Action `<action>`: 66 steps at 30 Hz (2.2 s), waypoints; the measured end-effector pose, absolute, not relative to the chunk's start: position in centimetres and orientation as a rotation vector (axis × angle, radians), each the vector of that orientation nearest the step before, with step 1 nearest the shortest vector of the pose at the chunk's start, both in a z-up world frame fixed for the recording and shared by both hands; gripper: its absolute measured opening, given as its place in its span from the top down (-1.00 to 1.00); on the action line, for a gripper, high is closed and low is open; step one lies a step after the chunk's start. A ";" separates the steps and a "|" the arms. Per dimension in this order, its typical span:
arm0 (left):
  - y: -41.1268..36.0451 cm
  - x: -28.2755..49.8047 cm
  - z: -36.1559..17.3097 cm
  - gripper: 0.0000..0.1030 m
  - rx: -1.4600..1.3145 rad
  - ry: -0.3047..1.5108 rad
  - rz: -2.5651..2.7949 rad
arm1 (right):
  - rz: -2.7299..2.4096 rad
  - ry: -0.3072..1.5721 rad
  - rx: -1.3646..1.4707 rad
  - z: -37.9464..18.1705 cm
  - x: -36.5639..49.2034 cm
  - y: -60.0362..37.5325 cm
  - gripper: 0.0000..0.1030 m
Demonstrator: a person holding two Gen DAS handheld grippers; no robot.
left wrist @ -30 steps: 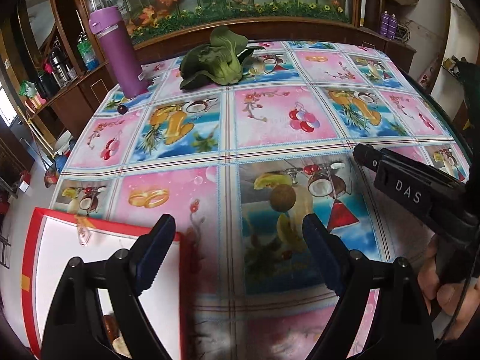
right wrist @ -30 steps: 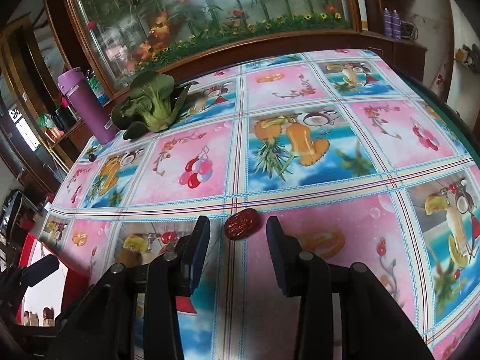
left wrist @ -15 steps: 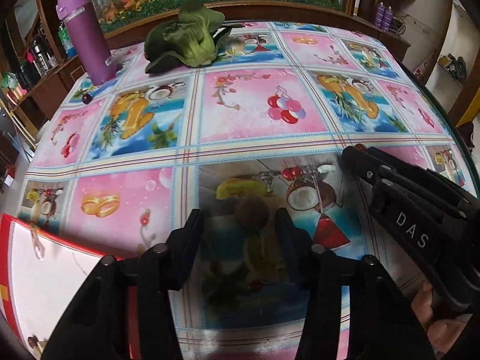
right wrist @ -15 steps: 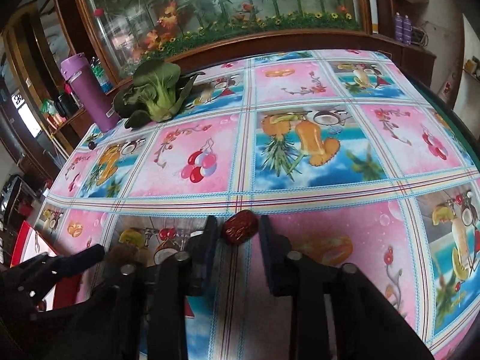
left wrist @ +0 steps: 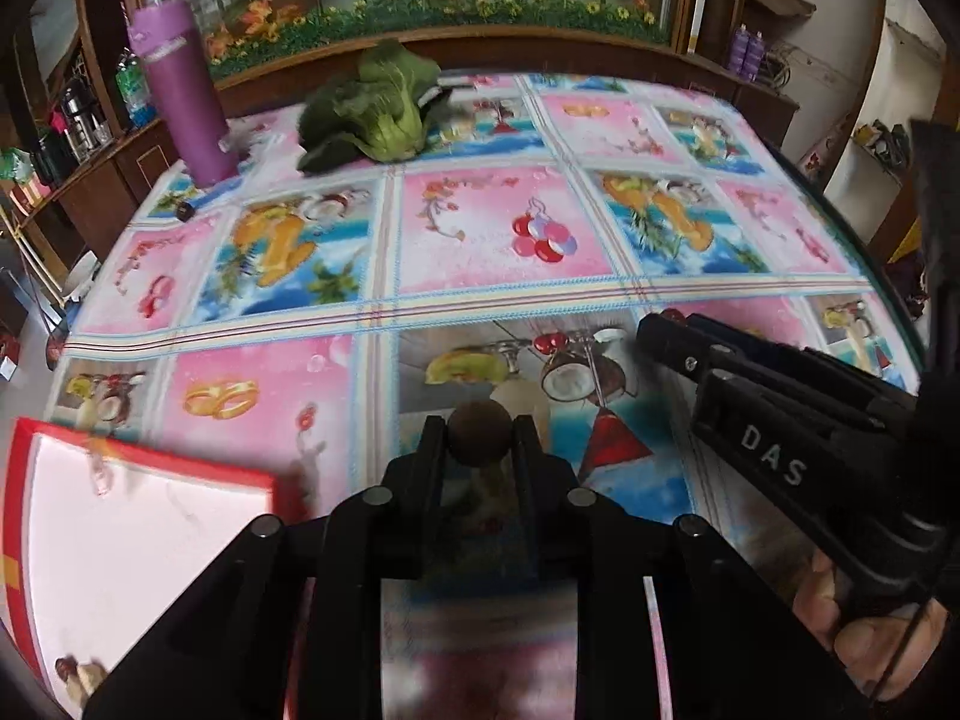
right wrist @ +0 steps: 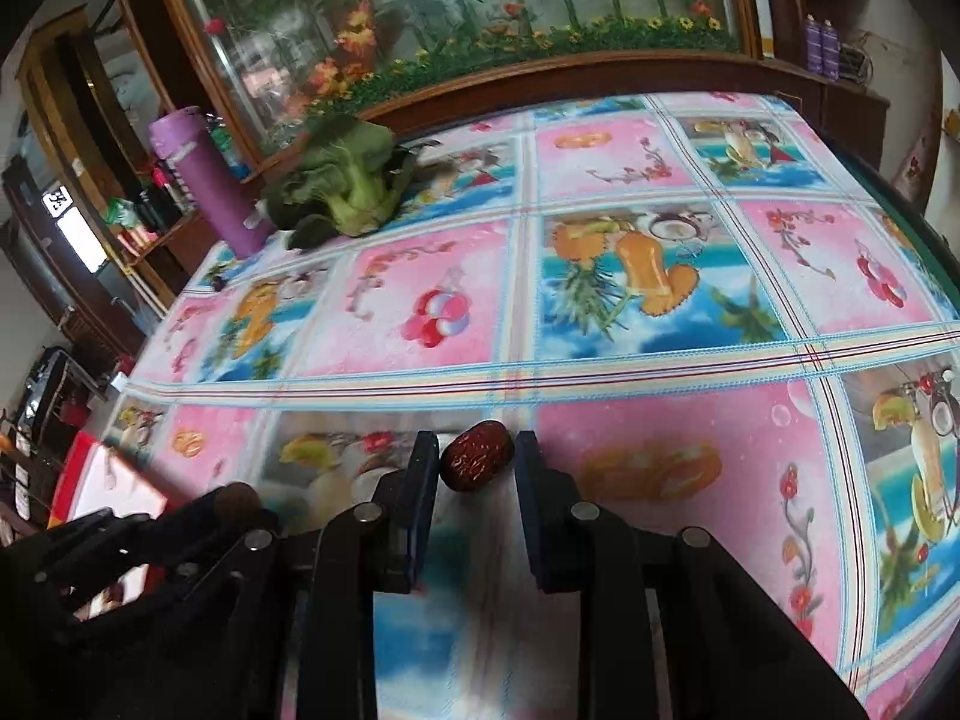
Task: Organize fruits
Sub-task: 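Grasp a red date with the right tool while the left tool grasps a brown round fruit, then carry the red date and brown fruit into the white tray and open both tools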
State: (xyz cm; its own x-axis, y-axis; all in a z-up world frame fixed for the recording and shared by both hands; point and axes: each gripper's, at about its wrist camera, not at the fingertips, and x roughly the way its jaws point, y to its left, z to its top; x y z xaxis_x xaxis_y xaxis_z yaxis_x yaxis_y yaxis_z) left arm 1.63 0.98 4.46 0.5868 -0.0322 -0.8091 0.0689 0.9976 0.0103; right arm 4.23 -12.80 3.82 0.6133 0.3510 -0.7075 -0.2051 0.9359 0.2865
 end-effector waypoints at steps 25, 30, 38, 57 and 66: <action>15.0 -22.1 7.6 0.53 -0.053 0.781 0.177 | 0.871 0.683 -0.025 7.3 -17.6 1.9 0.52; 15.2 -21.9 5.6 0.53 -0.076 0.802 0.172 | 0.812 0.658 -0.104 5.8 -17.8 3.4 0.52; 15.2 -21.7 4.0 0.53 -0.090 0.825 0.184 | 0.786 0.695 -0.097 4.8 -17.6 2.9 0.52; 16.3 -21.4 3.9 0.53 -0.125 0.794 0.299 | 0.751 0.743 -0.103 4.4 -17.2 3.3 0.52; 16.2 -21.4 4.0 0.53 -0.142 0.794 0.323 | 0.749 0.742 -0.112 4.3 -17.3 3.4 0.51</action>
